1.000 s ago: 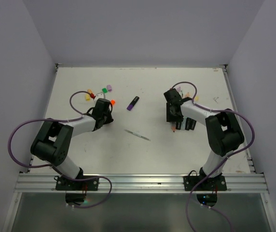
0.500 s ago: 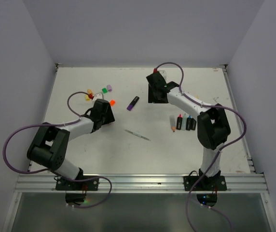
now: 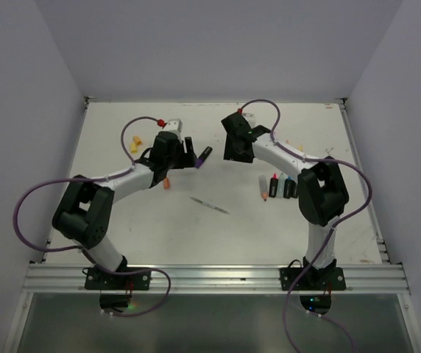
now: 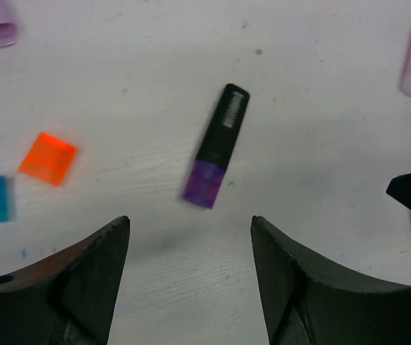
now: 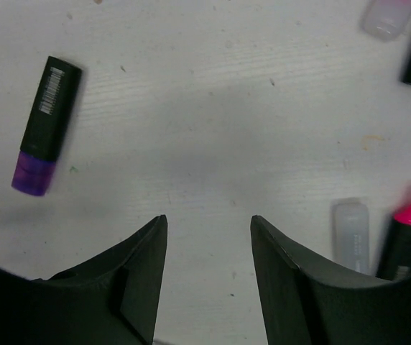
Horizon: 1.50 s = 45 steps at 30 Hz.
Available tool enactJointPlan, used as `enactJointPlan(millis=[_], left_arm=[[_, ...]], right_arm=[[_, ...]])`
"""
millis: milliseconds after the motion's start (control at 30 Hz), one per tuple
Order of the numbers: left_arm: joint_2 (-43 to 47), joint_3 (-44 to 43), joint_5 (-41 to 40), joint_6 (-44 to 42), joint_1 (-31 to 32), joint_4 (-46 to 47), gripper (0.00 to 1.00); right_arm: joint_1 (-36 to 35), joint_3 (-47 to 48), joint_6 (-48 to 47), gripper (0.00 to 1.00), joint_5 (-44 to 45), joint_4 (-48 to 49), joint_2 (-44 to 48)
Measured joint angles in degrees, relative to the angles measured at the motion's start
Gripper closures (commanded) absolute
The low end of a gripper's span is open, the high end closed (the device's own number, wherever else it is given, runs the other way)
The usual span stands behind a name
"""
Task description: Open the pen caps
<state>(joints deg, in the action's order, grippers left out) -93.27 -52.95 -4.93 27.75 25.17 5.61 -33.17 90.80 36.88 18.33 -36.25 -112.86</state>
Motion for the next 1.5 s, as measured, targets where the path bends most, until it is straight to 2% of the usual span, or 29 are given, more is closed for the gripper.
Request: enactJointPlan(millis=[233, 400, 567, 733, 1067, 1367, 1433, 1500], left_arm=[[-10.9, -8.1, 6.3, -4.9, 1.6, 1.6, 0.34], [-14.1, -11.1, 7.6, -8.7, 1.6, 0.9, 0.35], [-15.8, -13.6, 8.2, -11.5, 1.6, -0.2, 0.38], [-18.1, -16.0, 8.1, -13.1, 1.7, -2.4, 0.47], [-20.1, -16.2, 7.8, -13.9, 2.1, -5.2, 0.51], [-21.4, -16.7, 6.5, -14.8, 2.7, -4.4, 0.67], [-21.4, -16.9, 5.9, -15.0, 3.0, -4.6, 0.74], [-21.5, -16.9, 5.3, -15.2, 3.2, -4.7, 0.87]], right_arm=[[5.2, -9.9, -0.8, 0.46, -0.8, 1.0, 13.9], [8.2, -15.6, -1.5, 0.46, -1.7, 3.5, 21.9], [8.9, -18.0, -2.4, 0.46, -2.9, 4.8, 23.3], [9.7, -20.3, -3.0, 0.46, -4.0, 5.6, 23.4], [10.4, -21.4, -3.5, 0.46, -5.8, 7.8, 24.4], [10.5, -22.4, -3.5, 0.46, -6.0, 8.3, 24.5], [10.5, -22.6, -3.5, 0.46, -6.0, 8.4, 24.5], [10.5, -22.7, -3.5, 0.46, -6.1, 8.5, 24.5]])
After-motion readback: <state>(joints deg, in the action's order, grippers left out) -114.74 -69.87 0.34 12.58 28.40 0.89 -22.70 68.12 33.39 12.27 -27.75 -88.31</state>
